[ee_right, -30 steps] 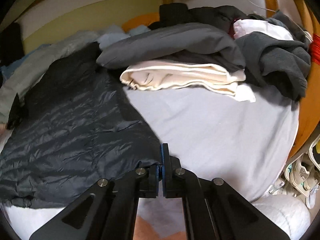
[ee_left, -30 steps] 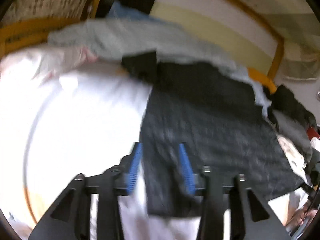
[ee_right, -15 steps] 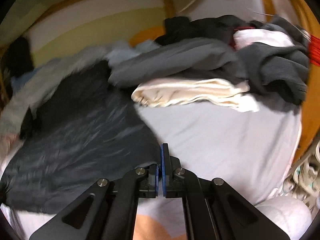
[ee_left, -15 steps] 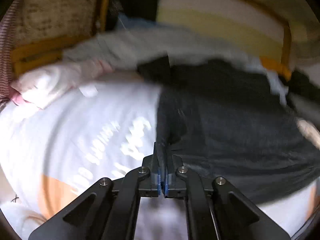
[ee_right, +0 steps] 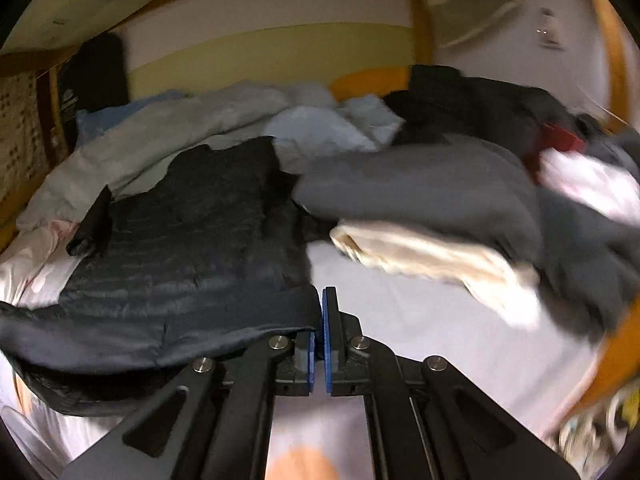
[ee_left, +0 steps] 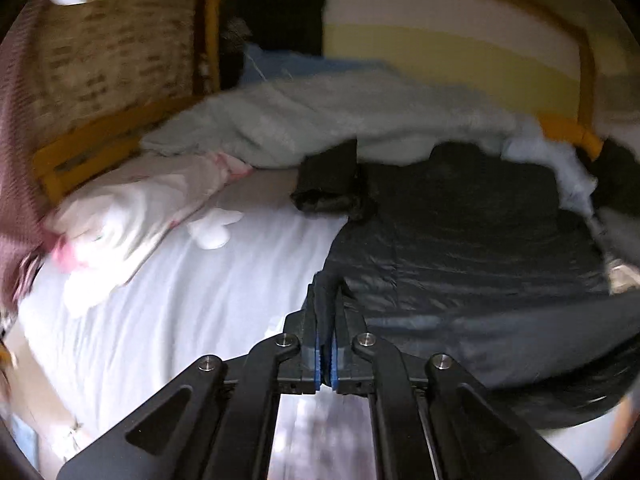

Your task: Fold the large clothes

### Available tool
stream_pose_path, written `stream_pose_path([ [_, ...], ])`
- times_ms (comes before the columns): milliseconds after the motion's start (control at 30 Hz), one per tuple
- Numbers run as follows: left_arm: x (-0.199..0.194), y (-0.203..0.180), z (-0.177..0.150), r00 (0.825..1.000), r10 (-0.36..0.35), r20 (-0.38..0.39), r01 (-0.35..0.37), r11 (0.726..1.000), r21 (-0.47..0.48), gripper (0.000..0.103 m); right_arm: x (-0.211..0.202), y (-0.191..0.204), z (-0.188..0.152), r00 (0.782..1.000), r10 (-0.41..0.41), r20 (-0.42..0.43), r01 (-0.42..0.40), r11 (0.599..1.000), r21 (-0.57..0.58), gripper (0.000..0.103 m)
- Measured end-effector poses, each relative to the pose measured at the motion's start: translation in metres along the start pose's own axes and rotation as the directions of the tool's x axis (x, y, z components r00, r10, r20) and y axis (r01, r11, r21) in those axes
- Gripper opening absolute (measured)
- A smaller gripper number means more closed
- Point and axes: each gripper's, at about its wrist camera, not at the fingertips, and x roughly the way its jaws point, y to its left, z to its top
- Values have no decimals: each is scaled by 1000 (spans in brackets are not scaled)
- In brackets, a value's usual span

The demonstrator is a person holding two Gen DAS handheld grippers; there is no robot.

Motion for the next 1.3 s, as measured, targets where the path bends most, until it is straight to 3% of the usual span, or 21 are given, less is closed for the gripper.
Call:
stream_pose_path([
  [100,69,-22,14,992,24,-122,-17,998,59,3,70,13,18,998,-27,-60,25,999,-33,2],
  [167,91,-32,12,989,37,-141,-25,996,87,4,107,21,15,994,-72,-83,67,996,-66,2],
  [233,105,-34,7,987,33,-156,-19,995,94,4,131,20,9,990,-63,-128,58,997,-47,2],
  [400,138,-28,-6,979,39,-199,-18,994,105,8,156,19,2,985,-10,-173,4,999,-34,3],
  [500,135,-30,-6,990,38,-136,-24,994,103,11,158,16,-1,986,36,-161,-34,999,10,3],
  [567,119,-33,-2,998,25,-52,-18,992,122,21,150,9,0,984,101,-147,-92,993,71,7],
  [633,88,-35,2,998,-2,68,-7,991,134,67,137,4,2,978,170,-124,-158,982,102,12],
  [667,73,-34,3,991,-12,130,-4,992,124,79,128,4,2,973,201,-111,-190,976,104,20],
  [700,57,-33,3,982,-23,189,3,994,106,95,122,5,3,972,212,-101,-202,974,100,34],
  [733,43,-33,2,972,-52,231,31,995,93,98,115,6,3,973,214,-85,-206,974,93,44],
  [767,33,-34,1,965,-93,246,71,993,98,98,108,7,3,975,211,-64,-205,975,89,62],
  [800,26,-36,-1,957,-138,256,112,987,112,98,103,9,2,977,209,-52,-204,976,82,64],
  [933,3,-52,-12,920,-291,264,249,951,182,98,84,21,2,981,196,-5,-196,980,28,64],
  [1033,-5,-74,-20,893,-401,204,356,907,223,98,67,30,0,975,220,44,-220,976,-1,64],
  [1133,-5,-99,-34,873,-470,132,428,866,259,98,58,46,-7,956,290,37,-288,957,-34,64],
  [1200,-2,-115,-42,874,-478,88,433,848,306,98,61,62,-15,947,322,-2,-322,945,-64,64],
  [1300,1,-135,-56,896,-440,65,389,845,367,98,67,94,-32,932,351,-84,-360,922,-143,64],
])
